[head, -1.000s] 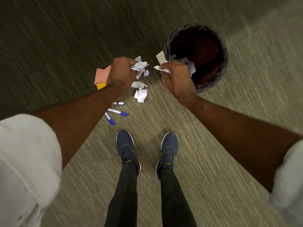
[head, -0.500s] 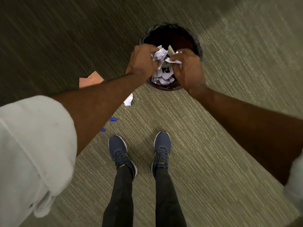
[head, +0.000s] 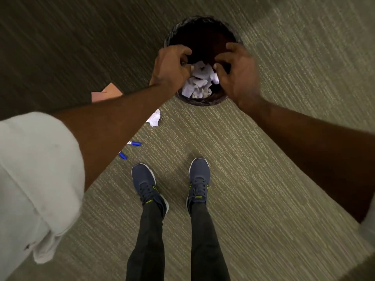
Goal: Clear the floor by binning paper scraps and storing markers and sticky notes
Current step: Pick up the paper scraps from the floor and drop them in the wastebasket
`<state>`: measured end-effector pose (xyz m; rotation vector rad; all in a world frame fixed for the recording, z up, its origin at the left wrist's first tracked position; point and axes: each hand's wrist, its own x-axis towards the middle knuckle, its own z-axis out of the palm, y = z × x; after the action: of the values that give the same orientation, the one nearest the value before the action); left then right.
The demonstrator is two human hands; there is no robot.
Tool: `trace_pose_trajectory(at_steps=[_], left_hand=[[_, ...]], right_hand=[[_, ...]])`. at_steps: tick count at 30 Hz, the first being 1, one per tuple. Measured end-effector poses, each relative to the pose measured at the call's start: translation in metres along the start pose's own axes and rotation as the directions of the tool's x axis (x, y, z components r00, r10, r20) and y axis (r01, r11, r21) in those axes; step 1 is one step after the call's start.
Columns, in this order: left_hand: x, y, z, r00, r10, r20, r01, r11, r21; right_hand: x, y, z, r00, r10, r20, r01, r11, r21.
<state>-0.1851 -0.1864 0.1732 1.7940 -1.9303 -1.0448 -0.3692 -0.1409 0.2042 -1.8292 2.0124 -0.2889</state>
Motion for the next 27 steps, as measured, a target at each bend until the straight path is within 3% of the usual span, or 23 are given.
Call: trace_pose_trajectory(at_steps=[3,6,12,17,22,25,27], left_hand=[[-0.018,-0.024,-0.005,0.999,-0.047,-0.004,0.047,0.996,-0.073],[-0.05,-0.056,-0.013,0.994,-0.104,-0.009,0.104,0.994,-0.029],[-0.09,-0.124,-0.032,0.966,-0.258,-0.022,0.259,0.961,0.094],[-0.101,-0.174,-0.03,0.932,-0.36,0.035,0.349,0.921,0.176],[-0.104,-0.214,0.003,0.897,-0.419,0.138,0.392,0.9,0.19],[-0.099,-0.228,0.034,0.857,-0.49,0.159,0.487,0.871,0.06],[-0.09,-0.238,0.054,0.864,-0.475,0.17,0.477,0.878,0.027]], right_hand=[[-0.002,-0.004,0.006,0.998,0.035,-0.055,-0.035,0.999,-0.009],[-0.008,-0.014,0.017,0.998,0.009,-0.064,-0.011,0.999,-0.041],[-0.027,-0.052,0.058,0.979,-0.206,0.016,0.205,0.978,0.031],[-0.047,-0.083,0.113,0.912,-0.376,0.163,0.371,0.926,0.062],[-0.055,-0.085,0.181,0.89,-0.285,0.356,0.293,0.956,0.031],[-0.046,-0.076,0.218,0.893,-0.245,0.378,0.263,0.965,0.005],[-0.036,-0.065,0.242,0.893,-0.243,0.378,0.272,0.962,-0.024]])
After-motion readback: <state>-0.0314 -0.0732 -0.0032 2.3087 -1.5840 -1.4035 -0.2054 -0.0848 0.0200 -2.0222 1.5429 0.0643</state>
